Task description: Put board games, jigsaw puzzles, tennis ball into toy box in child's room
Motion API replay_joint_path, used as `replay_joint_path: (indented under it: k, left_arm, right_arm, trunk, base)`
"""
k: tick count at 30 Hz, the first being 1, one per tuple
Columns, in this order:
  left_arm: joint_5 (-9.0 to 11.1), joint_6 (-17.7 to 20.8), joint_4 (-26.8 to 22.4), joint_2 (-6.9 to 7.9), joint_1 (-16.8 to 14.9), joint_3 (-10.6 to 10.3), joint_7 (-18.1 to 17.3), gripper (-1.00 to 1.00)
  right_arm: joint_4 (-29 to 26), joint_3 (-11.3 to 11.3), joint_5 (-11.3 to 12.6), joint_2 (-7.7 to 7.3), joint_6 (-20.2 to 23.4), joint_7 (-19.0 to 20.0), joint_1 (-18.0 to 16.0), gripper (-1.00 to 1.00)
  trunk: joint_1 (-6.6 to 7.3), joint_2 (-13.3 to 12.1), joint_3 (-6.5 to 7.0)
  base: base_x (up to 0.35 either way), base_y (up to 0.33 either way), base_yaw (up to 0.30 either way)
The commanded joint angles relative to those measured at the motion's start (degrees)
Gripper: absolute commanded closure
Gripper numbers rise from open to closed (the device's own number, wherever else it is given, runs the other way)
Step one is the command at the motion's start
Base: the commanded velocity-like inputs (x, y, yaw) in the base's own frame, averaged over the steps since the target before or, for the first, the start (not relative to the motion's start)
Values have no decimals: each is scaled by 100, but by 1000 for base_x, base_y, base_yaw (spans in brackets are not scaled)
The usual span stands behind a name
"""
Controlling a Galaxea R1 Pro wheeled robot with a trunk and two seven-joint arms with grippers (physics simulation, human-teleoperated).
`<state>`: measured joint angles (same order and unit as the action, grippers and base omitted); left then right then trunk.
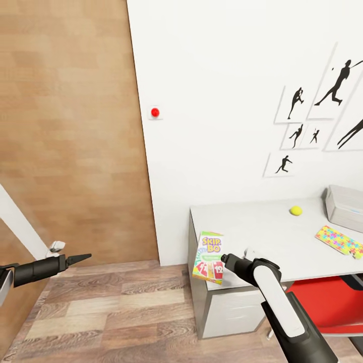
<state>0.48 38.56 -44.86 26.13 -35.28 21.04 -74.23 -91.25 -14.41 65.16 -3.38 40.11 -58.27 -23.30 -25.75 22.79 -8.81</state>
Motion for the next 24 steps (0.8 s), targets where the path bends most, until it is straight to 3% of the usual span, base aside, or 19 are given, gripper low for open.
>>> replay_joint_path:
  k: [1, 11, 24]
  left_arm:
    - [4, 59, -1, 0, -5, 5, -19, -100]
    - [5, 57, -5, 9, -5, 30, -32, -100]
    - [5, 53, -5, -5, -5, 17, -38, -100]
  right_arm:
    - [-7, -8, 41, -5, 23, -53, -6, -100]
    - [-7, -10, 41, -5, 23, -53, -8, -100]
    - [-7, -10, 33, -4, -9, -52, -8, -100]
  trunk:
    - [-4, 13, -12]
    - [-4, 13, -10]
    - [-4, 13, -10]
  base:
    - [0, 0, -38]
    - [0, 0, -124]
    - [0, 0, -12]
